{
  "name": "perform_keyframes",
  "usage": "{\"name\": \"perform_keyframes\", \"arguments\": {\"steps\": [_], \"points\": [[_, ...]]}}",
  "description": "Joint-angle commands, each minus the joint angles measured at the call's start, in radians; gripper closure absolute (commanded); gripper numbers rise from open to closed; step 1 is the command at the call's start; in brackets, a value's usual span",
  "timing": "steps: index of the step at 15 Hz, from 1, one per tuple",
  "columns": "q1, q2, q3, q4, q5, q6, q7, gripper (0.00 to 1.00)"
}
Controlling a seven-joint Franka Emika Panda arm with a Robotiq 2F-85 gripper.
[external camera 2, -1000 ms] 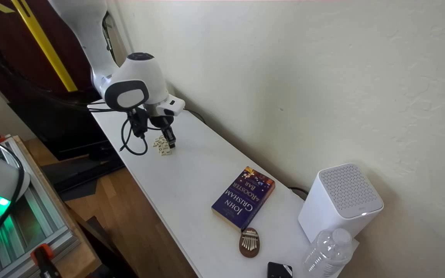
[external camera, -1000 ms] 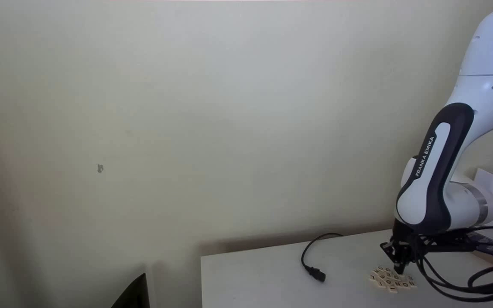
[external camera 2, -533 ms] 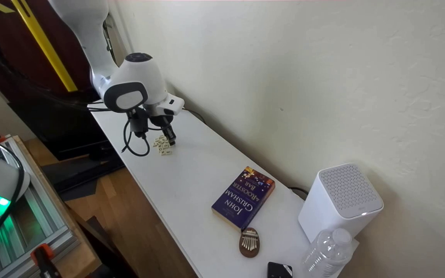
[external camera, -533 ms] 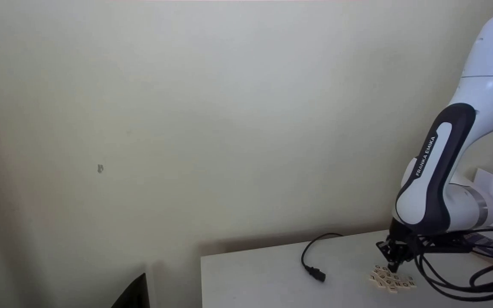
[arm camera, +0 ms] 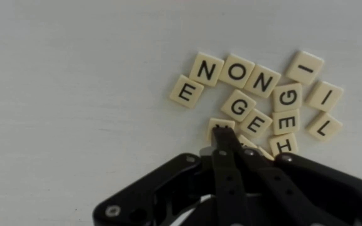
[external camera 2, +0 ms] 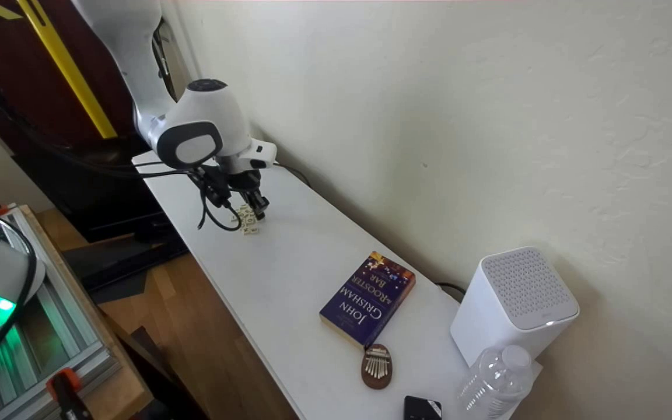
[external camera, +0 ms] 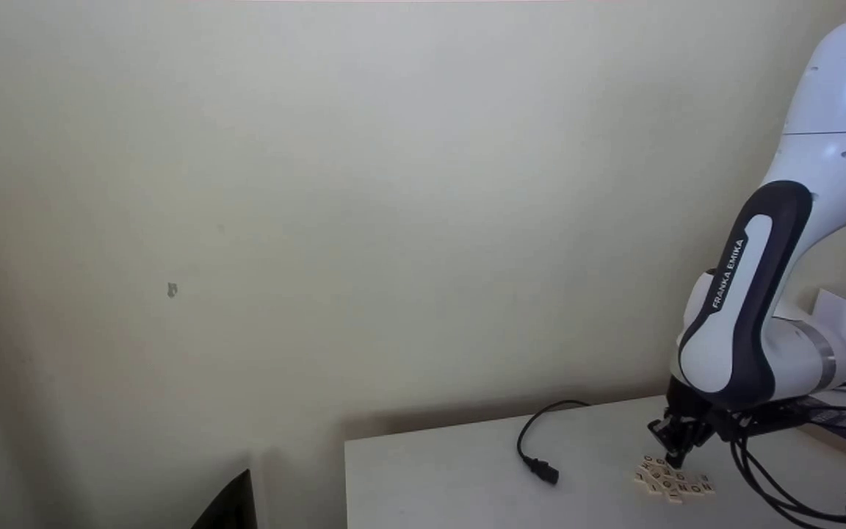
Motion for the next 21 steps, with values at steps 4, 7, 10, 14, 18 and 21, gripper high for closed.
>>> {"name": "perform_keyframes", "arguments": {"steps": [4,7,10,14,18,21], "points": [[0.004,0.028,-0.012,0.008,-0.029,0.011,-0.041,1.0],[-0.024,-0.006,0.01,-0.019,-0.031,0.011,-0.046,1.0],[-0.028,-0.021,0.008,-0.035,-0.03,0.013,-0.049,1.0],[-0.045,-0.05,0.017,-0.072,-0.029,0.037,-0.051,1.0],[-0.094,-0.069,0.056,-0.117,-0.037,0.131,-0.043,1.0],[-0.115,-0.082,0.068,-0.144,-0.049,0.15,-0.039,1.0]]}}
